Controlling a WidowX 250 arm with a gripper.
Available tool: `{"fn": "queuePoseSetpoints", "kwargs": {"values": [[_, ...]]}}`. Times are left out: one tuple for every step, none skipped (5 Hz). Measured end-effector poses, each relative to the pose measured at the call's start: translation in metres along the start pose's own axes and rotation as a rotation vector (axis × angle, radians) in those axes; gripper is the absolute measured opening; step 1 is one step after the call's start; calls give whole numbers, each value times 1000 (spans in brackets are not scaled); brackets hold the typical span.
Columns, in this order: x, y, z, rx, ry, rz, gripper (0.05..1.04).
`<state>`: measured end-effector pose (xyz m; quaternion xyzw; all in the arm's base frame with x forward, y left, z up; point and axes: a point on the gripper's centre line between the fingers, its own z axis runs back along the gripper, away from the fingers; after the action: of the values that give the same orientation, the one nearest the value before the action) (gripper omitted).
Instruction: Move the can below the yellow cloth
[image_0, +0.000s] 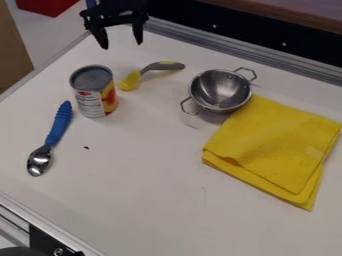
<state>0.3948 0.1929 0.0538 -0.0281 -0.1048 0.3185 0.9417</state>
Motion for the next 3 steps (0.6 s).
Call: {"fn": "queuePoseSetpoints", "kwargs": {"values": [[0,19,2,-4,20,35,999],[-14,36,-11,17,55,70,999],[-28,43,-17,47,64,96,999]]}}
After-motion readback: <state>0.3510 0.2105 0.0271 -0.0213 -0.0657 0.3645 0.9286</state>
